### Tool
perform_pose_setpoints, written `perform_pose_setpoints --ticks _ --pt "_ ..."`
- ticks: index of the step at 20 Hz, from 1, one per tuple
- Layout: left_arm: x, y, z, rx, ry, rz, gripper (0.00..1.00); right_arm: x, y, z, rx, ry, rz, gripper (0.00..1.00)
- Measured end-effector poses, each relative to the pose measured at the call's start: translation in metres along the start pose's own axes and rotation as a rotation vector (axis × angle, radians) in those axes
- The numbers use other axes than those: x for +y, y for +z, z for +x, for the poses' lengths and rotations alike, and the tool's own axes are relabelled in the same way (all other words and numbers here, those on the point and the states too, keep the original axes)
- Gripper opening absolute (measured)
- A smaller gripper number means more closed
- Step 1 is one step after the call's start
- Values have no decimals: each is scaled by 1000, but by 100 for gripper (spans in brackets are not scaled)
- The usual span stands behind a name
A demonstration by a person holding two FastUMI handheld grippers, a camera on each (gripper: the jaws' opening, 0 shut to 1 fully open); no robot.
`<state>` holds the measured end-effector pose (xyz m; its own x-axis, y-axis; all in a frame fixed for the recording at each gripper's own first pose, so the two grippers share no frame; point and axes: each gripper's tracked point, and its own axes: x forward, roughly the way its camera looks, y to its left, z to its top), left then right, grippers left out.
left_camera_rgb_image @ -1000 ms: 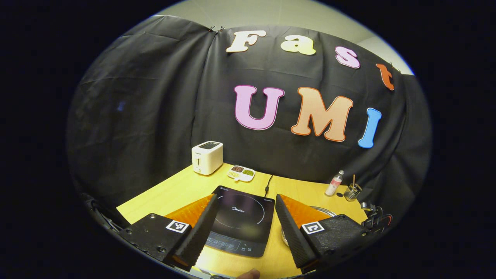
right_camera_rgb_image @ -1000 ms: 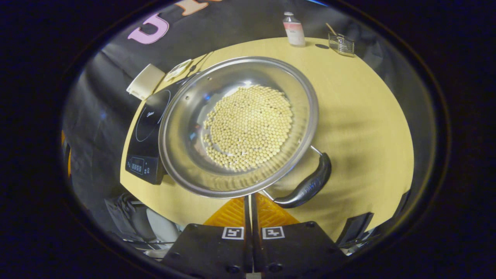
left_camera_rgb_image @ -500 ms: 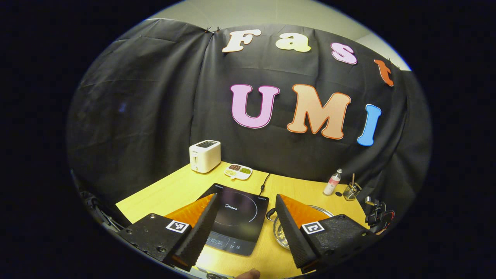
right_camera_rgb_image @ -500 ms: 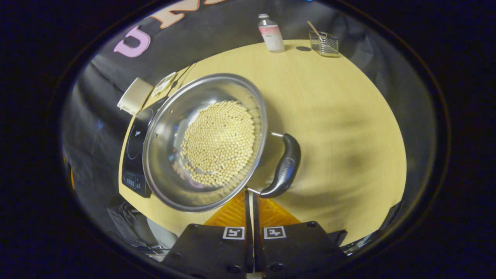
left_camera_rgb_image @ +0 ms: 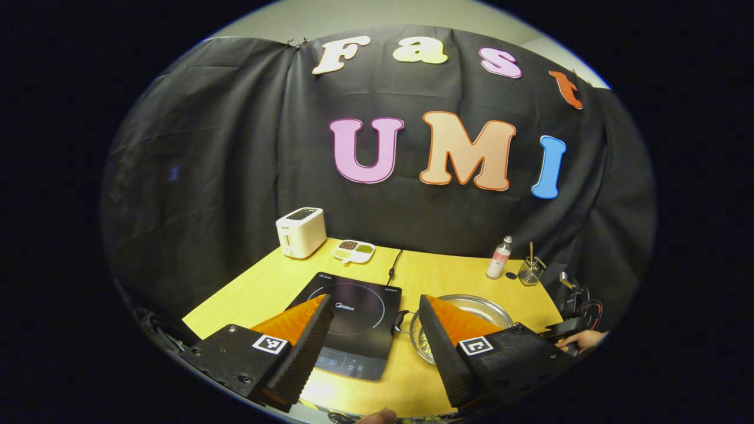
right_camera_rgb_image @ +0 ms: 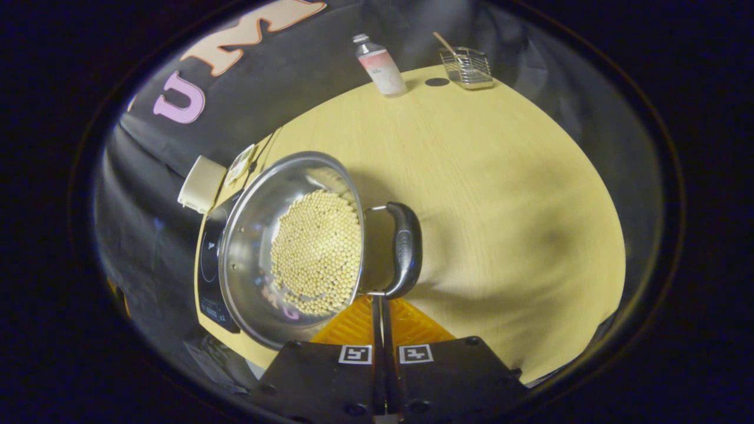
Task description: First push the handle of the pot to place it horizontally, then grasp the pot with both hands and set it on the induction cooktop.
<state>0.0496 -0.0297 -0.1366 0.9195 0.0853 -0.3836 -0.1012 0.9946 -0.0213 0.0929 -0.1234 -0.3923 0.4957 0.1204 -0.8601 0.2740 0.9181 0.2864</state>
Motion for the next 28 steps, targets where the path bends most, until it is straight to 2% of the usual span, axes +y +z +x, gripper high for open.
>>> perform_pose_setpoints --ticks 1,2,3,8,12,13,14,15,18,19,20,21,22,24,25,26,28 --pt "-3 -1 3 7 -11 -1 90 -1 3 -2 -6 -4 8 0" --pt "-5 -3 6 19 -23 0 85 -2 5 -1 -13 -5 18 5" --pt "-7 -5 10 27 -32 4 90 -3 6 -2 -19 -8 22 5" --pt "-12 -11 41 53 -111 14 90 -1 8 -19 -68 -43 18 5" --pt "-19 -26 68 98 -199 6 90 4 17 -31 -116 -100 24 6" --pt "-21 -31 75 115 -221 9 90 5 22 -35 -134 -111 26 5" --pt "-22 -37 82 136 -246 11 90 10 26 -36 -155 -120 36 0" --pt "-23 -43 89 154 -265 13 90 11 30 -40 -172 -143 40 19" --pt "-28 -57 108 201 -322 1 91 11 33 -39 -187 -215 34 27" --pt "-29 -63 114 219 -336 -3 90 10 35 -39 -197 -244 22 18" --pt "-31 -71 121 242 -350 -4 91 10 38 -41 -204 -263 10 19" --pt "-32 -79 126 269 -360 0 91 11 39 -40 -209 -277 0 30" --pt "-32 -86 131 289 -368 5 90 10 39 -43 -215 -296 -12 29" --pt "-33 -97 142 324 -375 21 91 10 42 -40 -215 -317 -28 39" --pt "-32 -102 148 337 -371 35 91 8 44 -36 -213 -324 -35 50" --pt "-34 -109 155 354 -364 51 91 5 45 -34 -201 -332 -40 51" --pt "-41 -127 161 405 -364 60 91 1 47 -31 -186 -330 -30 63"
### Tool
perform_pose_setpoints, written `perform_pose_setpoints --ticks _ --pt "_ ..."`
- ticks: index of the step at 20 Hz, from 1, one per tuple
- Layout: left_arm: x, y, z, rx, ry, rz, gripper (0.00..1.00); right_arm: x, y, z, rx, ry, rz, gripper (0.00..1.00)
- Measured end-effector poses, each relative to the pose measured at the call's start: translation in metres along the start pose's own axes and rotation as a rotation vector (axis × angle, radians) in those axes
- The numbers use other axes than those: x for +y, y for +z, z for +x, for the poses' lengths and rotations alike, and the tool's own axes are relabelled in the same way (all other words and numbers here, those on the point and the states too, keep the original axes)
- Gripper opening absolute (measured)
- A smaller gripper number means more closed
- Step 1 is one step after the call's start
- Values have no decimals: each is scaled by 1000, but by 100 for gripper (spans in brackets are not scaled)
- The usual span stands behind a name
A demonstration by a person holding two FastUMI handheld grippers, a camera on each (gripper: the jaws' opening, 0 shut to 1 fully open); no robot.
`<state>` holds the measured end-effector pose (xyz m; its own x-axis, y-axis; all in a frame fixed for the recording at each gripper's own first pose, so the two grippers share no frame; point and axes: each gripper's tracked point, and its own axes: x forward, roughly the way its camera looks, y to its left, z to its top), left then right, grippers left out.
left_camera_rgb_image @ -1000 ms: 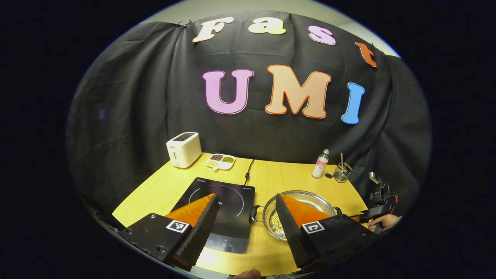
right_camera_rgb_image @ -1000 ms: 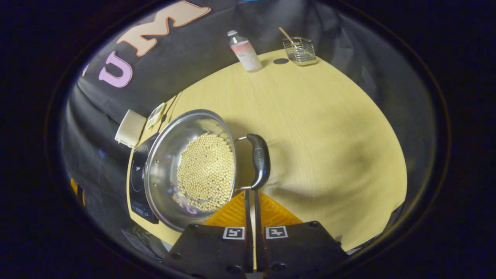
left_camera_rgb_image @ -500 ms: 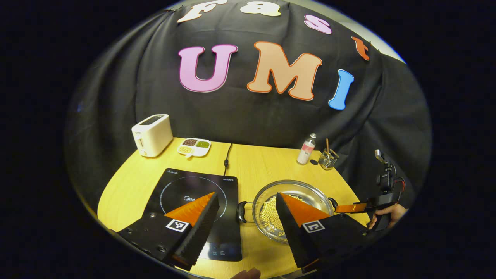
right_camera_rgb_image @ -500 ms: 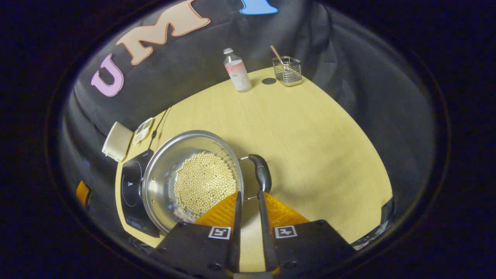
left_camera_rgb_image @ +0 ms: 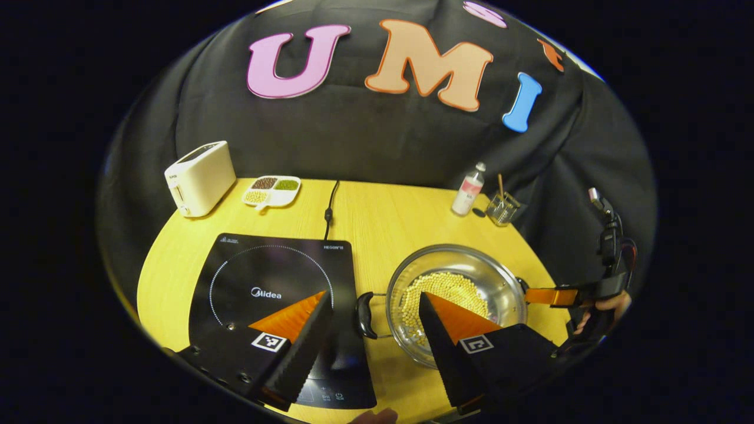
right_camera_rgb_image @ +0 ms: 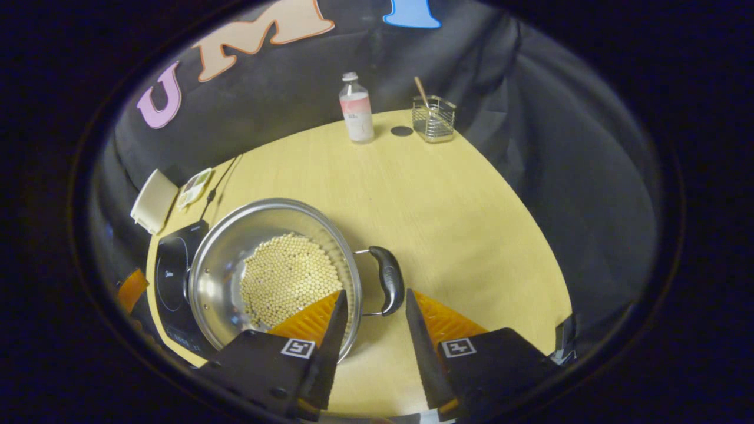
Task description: First push the handle of the pot to place it horizontally, then grasp the pot with both hands and set it on the induction cooktop.
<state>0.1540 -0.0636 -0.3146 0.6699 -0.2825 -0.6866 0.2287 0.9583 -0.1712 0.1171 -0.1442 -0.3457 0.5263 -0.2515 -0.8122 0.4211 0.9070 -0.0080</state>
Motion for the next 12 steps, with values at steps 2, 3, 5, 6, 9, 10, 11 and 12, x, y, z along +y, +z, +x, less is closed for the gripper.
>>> perform_pose_setpoints --ticks 2,3,5,6,9,10,11,12 --pt "-6 -8 17 25 -10 5 91 -3 2 8 15 6 0 59" --pt "-5 -14 27 54 -3 10 91 -3 -1 12 32 9 -4 61" --pt "-3 -29 42 109 12 -3 91 -3 0 20 48 24 -21 59" --pt "-1 -33 50 130 15 -14 92 -1 1 23 53 40 -21 60" --pt "-2 -46 62 181 15 -49 92 1 -1 34 80 53 -31 65" --pt "-2 -49 66 194 20 -57 92 1 -2 37 84 53 -42 65" --pt "-2 -54 68 215 31 -62 92 2 -2 40 86 60 -50 67" --pt "-3 -50 70 198 34 -53 92 1 -3 42 90 65 -55 69"
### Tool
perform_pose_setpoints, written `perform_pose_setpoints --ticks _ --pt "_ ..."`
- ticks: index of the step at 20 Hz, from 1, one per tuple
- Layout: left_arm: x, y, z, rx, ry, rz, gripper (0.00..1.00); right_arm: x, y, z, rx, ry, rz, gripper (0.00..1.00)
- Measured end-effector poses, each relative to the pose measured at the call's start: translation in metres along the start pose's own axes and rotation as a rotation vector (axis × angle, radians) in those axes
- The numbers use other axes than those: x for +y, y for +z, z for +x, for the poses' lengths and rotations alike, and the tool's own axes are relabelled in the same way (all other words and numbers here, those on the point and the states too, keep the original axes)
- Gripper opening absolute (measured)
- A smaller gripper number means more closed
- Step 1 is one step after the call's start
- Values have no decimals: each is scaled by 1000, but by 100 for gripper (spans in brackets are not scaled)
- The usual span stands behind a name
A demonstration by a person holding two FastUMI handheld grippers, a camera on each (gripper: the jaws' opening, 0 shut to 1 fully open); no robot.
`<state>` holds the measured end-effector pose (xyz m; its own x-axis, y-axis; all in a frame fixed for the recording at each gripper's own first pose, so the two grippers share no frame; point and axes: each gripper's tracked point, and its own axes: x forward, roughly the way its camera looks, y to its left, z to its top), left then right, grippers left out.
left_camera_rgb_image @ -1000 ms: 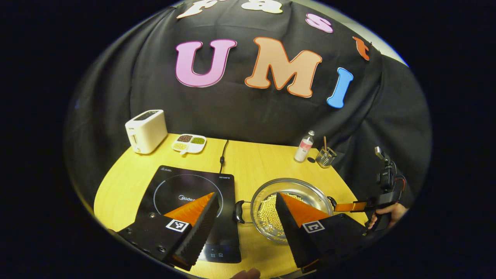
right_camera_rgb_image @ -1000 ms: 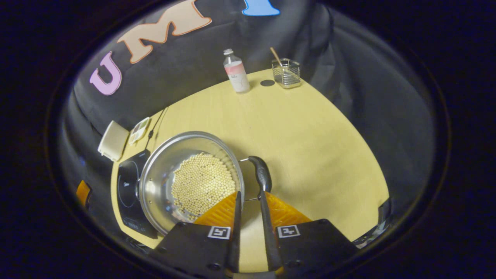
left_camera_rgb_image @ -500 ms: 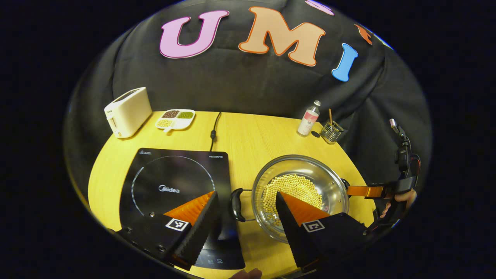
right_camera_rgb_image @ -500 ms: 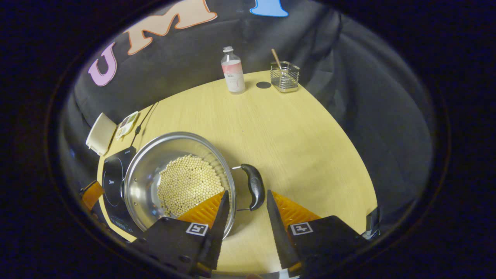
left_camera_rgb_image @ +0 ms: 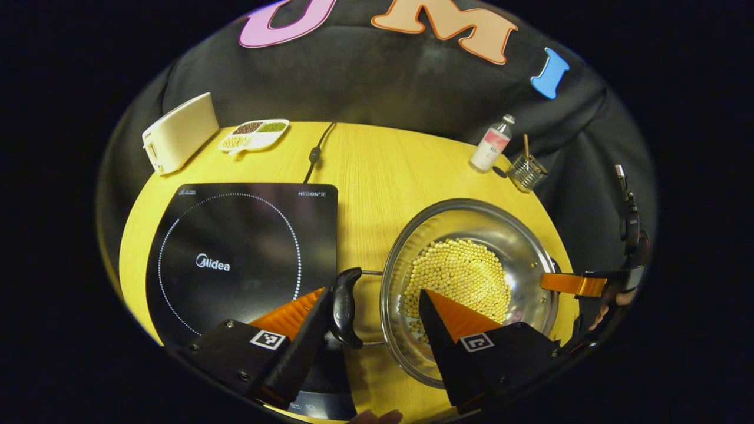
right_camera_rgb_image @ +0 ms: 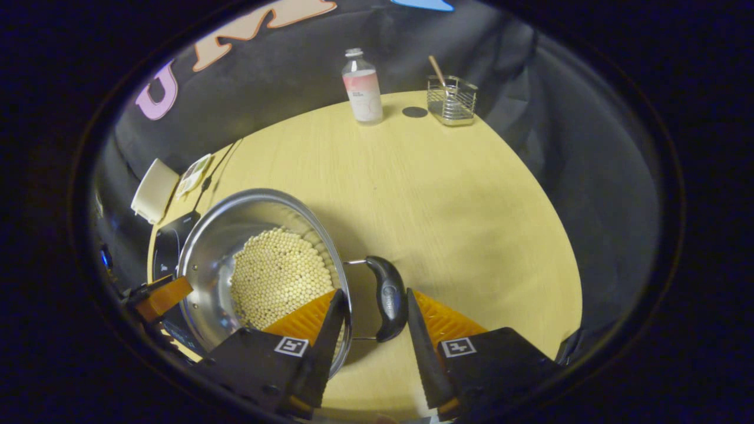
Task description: First push the handle of the pot to place it horizontally, then grasp the pot with both hands and set it on the induction cooktop.
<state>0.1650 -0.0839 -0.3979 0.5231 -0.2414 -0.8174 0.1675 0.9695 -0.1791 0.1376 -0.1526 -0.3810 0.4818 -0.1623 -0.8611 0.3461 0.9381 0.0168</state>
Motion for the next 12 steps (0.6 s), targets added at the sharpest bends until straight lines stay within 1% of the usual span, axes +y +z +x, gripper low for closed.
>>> perform_pose_setpoints --ticks 1,2,3,4,5,8,9,10,11,12 --pt "0 1 2 -3 5 6 92 0 0 4 4 1 -4 67" --pt "-3 -2 3 11 13 16 92 -2 0 6 9 4 -1 69" --pt "-4 0 3 4 17 35 93 -3 0 7 13 4 5 69" --pt "-5 -2 5 17 18 45 92 -5 1 9 14 1 8 67" --pt "-10 0 6 11 11 54 92 -8 2 10 16 -4 14 67" --pt "-24 -11 18 52 -14 22 92 -21 2 15 27 -22 34 68" --pt "-26 -13 22 59 -13 18 98 -22 3 16 31 -16 43 69" --pt "-27 -13 27 59 -12 20 92 -21 2 15 35 -15 45 69" --pt "-24 -14 31 66 0 28 90 -21 4 15 34 -14 35 63" --pt "-21 -16 36 76 14 37 82 -21 3 15 30 -15 23 61"
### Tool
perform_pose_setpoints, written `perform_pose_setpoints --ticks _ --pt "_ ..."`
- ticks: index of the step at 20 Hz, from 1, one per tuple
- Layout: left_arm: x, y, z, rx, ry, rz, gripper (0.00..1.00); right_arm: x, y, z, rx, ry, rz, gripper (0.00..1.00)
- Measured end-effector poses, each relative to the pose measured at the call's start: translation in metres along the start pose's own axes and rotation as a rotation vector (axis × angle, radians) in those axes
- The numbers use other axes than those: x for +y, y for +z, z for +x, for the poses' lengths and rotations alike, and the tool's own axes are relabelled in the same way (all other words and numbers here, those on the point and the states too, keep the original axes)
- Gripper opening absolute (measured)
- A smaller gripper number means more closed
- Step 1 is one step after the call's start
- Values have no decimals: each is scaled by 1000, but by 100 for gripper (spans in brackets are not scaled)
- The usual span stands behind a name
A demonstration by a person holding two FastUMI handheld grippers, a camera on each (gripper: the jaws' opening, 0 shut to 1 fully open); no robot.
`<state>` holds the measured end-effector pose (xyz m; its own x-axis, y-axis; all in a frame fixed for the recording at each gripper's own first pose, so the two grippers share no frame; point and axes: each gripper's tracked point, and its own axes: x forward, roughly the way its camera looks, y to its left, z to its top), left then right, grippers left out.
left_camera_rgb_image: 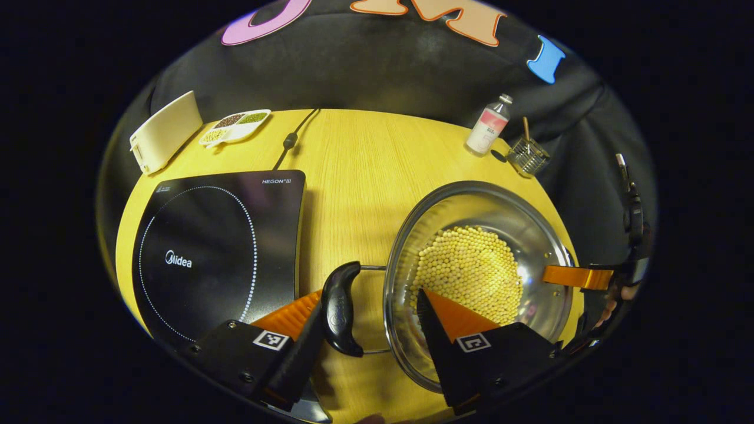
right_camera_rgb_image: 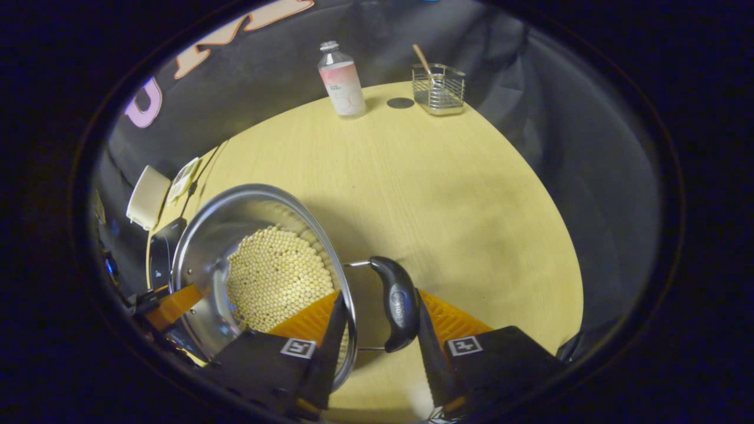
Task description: First push the handle of the pot to place it horizontally, then grasp the pot with both hands and set it on the induction cooktop.
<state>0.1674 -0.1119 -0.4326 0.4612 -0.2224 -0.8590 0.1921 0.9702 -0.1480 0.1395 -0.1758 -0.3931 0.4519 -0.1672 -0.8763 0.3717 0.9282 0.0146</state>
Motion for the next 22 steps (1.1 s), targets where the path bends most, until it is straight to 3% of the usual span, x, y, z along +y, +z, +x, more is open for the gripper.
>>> perform_pose_setpoints --ticks 2,3,5,6,13,16,17,19,20,21,22 --pt "6 0 2 9 9 -3 81 -1 -1 -2 0 1 -12 60" --pt "5 3 2 3 2 -14 69 1 -4 -1 3 3 -12 55" --pt "5 2 1 19 1 -22 63 1 2 -12 5 14 -4 43" --pt "6 2 -1 18 7 -22 65 1 0 -3 11 18 -5 49" --pt "11 26 -40 -68 36 -29 61 14 14 -25 -23 80 -13 45" --pt "19 35 -63 -111 65 -36 61 30 21 -46 -49 117 -31 49" --pt "24 38 -72 -125 77 -41 61 37 24 -51 -58 134 -41 42" --pt "35 41 -88 -154 105 -51 61 54 28 -58 -73 168 -64 42" --pt "42 41 -94 -159 116 -58 61 63 29 -62 -79 187 -73 49" --pt "50 38 -100 -158 128 -67 61 72 27 -65 -83 207 -80 49" --pt "59 38 -106 -162 143 -76 61 81 25 -66 -83 225 -86 42"
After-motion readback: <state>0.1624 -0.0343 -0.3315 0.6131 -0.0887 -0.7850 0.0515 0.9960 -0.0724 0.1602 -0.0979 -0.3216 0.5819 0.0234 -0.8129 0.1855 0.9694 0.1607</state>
